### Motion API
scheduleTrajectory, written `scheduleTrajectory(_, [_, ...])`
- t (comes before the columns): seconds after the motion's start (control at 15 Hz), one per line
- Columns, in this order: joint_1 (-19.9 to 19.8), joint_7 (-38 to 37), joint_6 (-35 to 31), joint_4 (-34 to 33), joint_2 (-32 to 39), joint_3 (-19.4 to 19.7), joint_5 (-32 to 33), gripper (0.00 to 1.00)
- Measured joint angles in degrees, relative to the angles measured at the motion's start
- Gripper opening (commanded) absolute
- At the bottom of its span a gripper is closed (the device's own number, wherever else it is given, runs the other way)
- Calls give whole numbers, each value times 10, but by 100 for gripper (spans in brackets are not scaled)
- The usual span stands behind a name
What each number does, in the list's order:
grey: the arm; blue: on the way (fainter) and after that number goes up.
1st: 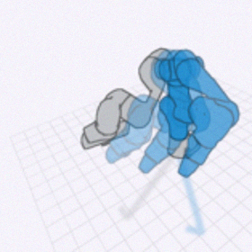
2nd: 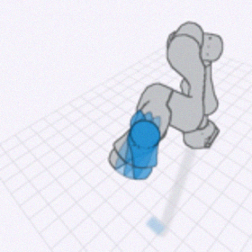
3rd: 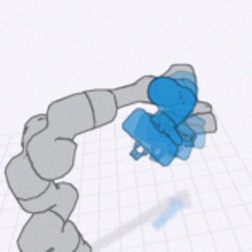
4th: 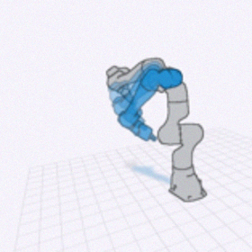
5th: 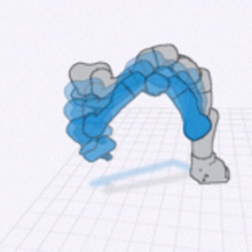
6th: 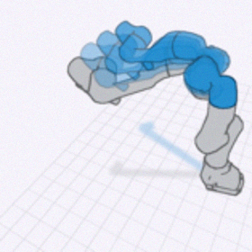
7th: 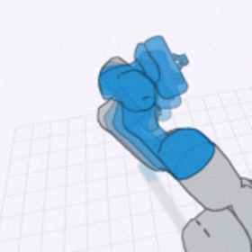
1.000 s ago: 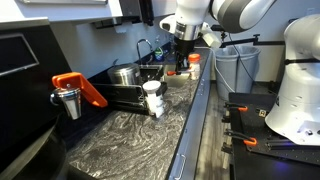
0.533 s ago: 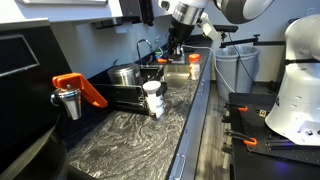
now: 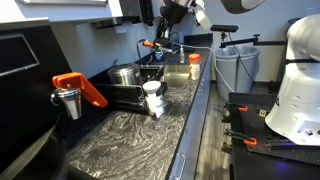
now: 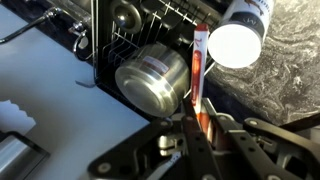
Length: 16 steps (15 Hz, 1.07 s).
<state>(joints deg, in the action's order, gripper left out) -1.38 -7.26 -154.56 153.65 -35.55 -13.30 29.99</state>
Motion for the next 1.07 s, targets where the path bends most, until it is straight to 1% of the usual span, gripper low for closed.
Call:
scheduleTrajectory(0.2, [-13, -4, -6, -19, -7, -16, 1, 3])
scheduleTrajectory(0.27, [-16, -4, -6, -27, -8, -21, 1, 11])
scheduleTrajectory(0.47, [-27, -4, -6, -42, -8, -32, 4, 11])
scheduleTrajectory(0.67, [-29, -4, -6, -42, -8, -34, 4, 11])
scheduleTrajectory(0.73, [-29, -4, -6, -42, -8, -34, 4, 3])
scheduleTrajectory(0.93, [-29, -10, -9, -42, -8, -35, -1, 3])
scheduleTrajectory(1.07, [-30, -36, -23, -44, -9, -42, -4, 3])
